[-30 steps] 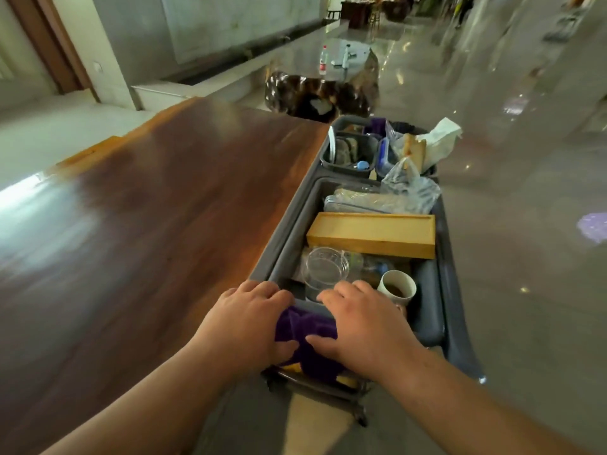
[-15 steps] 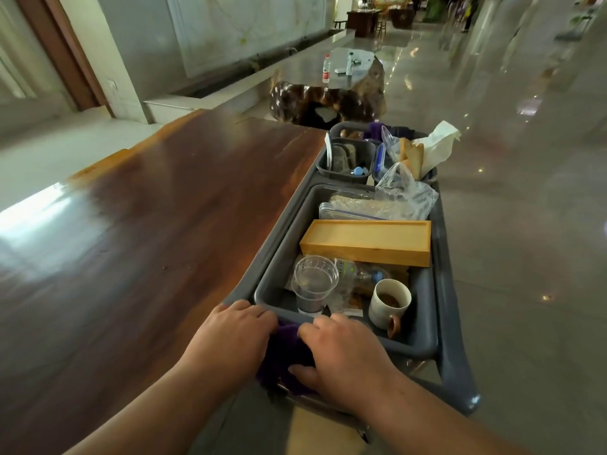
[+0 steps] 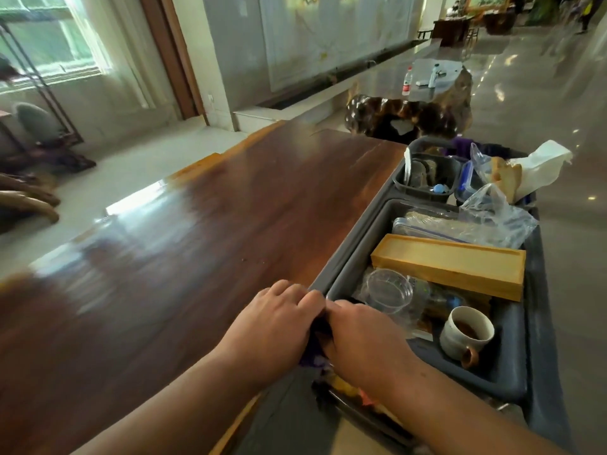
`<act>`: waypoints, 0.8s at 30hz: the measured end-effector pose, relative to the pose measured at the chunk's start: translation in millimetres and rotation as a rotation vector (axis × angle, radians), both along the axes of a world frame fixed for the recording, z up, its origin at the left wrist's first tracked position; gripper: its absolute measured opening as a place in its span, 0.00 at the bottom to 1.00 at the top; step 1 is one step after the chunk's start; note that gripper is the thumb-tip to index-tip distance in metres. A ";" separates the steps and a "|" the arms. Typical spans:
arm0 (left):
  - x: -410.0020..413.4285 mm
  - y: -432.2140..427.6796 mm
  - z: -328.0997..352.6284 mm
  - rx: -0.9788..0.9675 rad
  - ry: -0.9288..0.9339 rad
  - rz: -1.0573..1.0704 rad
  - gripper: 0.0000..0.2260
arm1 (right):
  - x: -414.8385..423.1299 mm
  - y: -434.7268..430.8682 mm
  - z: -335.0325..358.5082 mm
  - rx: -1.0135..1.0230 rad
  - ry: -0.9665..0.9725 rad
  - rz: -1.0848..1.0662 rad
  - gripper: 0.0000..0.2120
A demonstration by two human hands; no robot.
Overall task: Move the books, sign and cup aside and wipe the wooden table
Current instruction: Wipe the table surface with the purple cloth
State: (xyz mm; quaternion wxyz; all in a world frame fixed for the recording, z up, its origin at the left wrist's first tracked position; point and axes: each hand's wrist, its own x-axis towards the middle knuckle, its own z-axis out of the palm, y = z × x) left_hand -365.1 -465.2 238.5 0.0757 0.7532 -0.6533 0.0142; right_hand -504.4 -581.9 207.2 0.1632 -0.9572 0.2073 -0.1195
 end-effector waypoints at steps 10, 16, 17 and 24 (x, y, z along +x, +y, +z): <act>78.6 186.5 16.6 -0.085 -0.006 0.511 0.25 | 139.2 120.2 16.3 0.041 0.024 0.282 0.08; 96.3 354.0 -20.6 0.004 0.002 0.806 0.32 | 203.6 244.3 0.4 0.080 0.000 0.434 0.13; 94.8 382.0 -29.4 0.006 0.020 0.871 0.33 | 212.3 267.0 -5.5 0.091 0.004 0.458 0.13; 62.2 558.7 -74.9 0.019 0.093 1.244 0.42 | 254.4 414.1 -58.9 0.182 0.049 0.604 0.12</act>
